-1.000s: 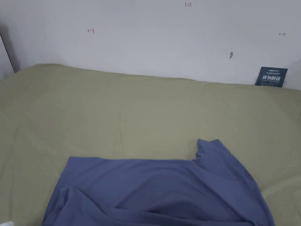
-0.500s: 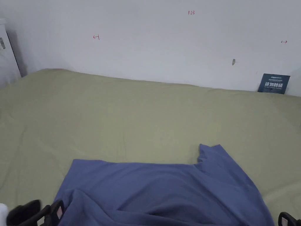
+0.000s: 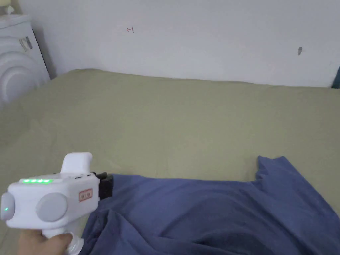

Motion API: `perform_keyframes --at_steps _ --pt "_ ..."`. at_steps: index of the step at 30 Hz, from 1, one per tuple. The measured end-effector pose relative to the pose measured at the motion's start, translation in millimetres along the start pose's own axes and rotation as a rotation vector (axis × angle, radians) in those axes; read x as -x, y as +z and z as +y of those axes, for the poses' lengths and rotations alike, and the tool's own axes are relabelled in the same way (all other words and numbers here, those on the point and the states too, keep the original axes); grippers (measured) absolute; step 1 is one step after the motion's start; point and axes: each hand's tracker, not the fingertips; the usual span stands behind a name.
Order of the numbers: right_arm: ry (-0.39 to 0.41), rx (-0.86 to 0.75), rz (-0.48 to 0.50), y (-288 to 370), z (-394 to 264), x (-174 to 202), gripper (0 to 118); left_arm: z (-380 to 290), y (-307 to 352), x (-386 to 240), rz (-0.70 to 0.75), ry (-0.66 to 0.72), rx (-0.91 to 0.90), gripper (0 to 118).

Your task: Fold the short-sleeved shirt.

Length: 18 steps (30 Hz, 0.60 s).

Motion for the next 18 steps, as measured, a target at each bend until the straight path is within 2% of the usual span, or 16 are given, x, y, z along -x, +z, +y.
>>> perform_keyframes --at_steps 3,5,6,8,11,12,13,14,15,16,17,18 --pt "-0.014 0.002 -0.005 -4 6 -7 0 33 -56 4 -0.04 -0.029 0.131 92" --pt "-0.025 0.006 -0.008 -9 7 -13 0 42 -96 9 -0.111 -0.079 0.246 93" --pt "-0.031 0.008 -0.008 -10 7 -16 0 43 -114 9 -0.087 -0.081 0.276 93" --pt "-0.051 0.015 0.006 -16 7 -23 0 43 -147 8 -0.013 -0.033 0.372 93" --pt "-0.092 0.045 0.019 -32 11 -37 0 31 -167 6 -0.025 0.048 0.469 90" --pt "-0.111 0.072 0.015 -42 15 -43 0 28 -168 3 -0.025 0.051 0.483 85" --pt "-0.153 0.132 0.0 -58 23 -54 0 26 -156 -1 0.024 -0.011 0.43 81" --pt "-0.204 0.202 -0.019 -75 34 -62 0 30 -151 -1 0.048 -0.063 0.4 67" --pt "-0.239 0.255 -0.003 -93 41 -73 0 31 -149 1 0.002 -0.044 0.404 23" --pt "-0.265 0.302 0.022 -118 48 -86 0 32 -147 5 -0.106 0.021 0.407 2" --pt "-0.264 0.332 0.032 -143 53 -98 6 29 -138 5 -0.099 0.055 0.416 2" --pt "-0.235 0.387 0.001 -165 63 -103 40 27 -137 5 -0.073 0.028 0.41 2"
